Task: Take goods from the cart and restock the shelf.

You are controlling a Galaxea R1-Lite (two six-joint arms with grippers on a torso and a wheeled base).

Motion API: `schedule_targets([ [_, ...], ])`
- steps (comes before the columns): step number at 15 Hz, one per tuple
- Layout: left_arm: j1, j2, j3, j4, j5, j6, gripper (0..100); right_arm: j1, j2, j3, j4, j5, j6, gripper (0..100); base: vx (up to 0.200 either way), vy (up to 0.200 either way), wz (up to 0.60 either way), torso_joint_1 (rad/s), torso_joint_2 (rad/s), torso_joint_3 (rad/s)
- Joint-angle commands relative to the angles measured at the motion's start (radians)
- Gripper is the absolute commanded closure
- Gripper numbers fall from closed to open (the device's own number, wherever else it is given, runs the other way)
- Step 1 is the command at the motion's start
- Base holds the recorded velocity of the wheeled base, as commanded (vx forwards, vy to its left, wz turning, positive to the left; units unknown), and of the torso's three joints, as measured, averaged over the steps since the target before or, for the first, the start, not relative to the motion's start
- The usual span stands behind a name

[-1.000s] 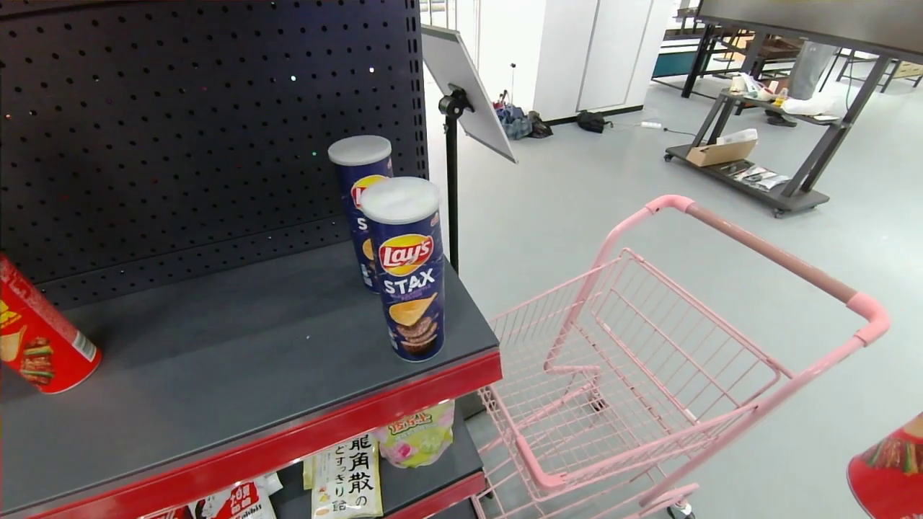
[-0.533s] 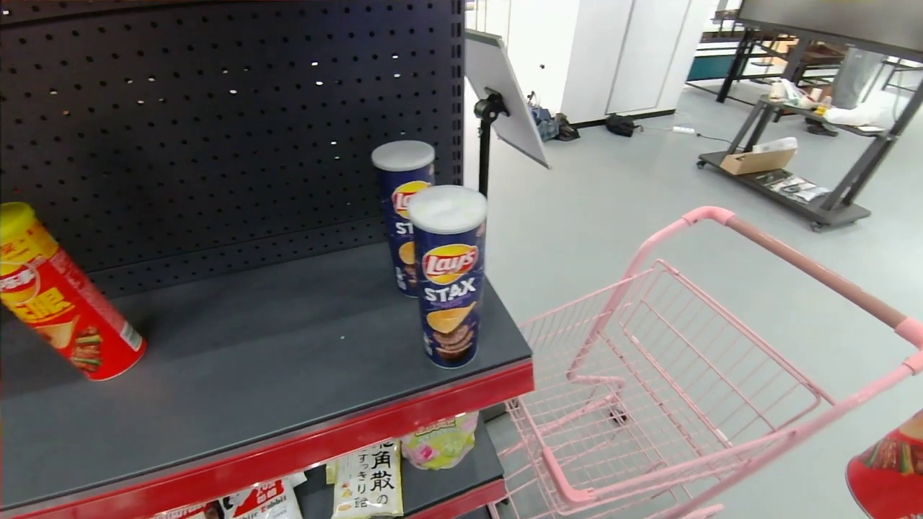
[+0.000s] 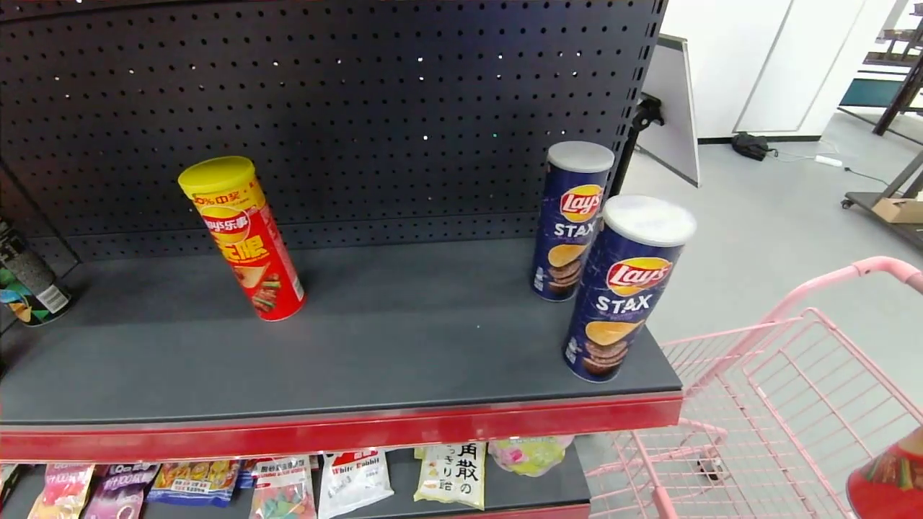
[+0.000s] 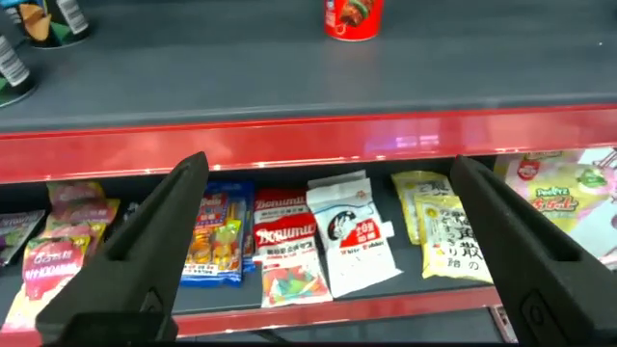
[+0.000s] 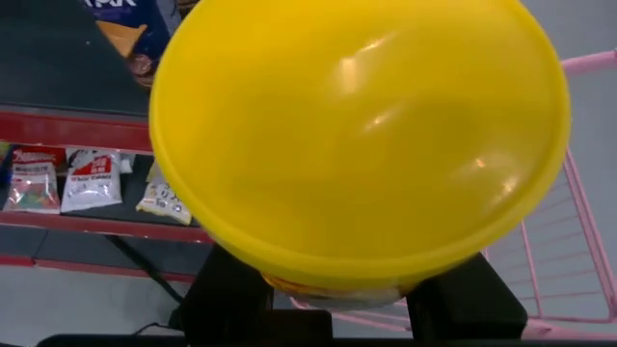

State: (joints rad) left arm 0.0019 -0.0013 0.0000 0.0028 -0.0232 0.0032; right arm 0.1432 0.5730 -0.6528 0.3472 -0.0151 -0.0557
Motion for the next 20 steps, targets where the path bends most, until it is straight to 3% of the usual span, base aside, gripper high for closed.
schedule_targets([
  [1, 0.001, 0.001, 0.000, 0.000, 0.000, 0.000, 0, 0.012, -0.124, 0.081, -0.027, -0.002, 0.002, 100, 0.000, 0.200, 0.00, 0.002, 0.01, -0.007],
  [9, 0.001, 0.001, 0.000, -0.001, 0.000, 0.000, 0, 0.038, -0.220, 0.139, -0.059, 0.012, -0.006, 100, 0.000, 0.200, 0.00, 0.001, 0.00, 0.003],
  [13, 0.001, 0.001, 0.000, -0.001, 0.000, 0.000, 0, 0.078, -0.254, 0.166, -0.059, 0.129, -0.006, 100, 0.000, 0.200, 0.00, -0.001, 0.00, -0.001],
  [20, 0.001, 0.001, 0.000, -0.001, 0.000, 0.000, 0, 0.087, -0.220, 0.153, -0.065, 0.141, -0.006, 100, 0.000, 0.171, 0.00, 0.004, 0.00, 0.002],
])
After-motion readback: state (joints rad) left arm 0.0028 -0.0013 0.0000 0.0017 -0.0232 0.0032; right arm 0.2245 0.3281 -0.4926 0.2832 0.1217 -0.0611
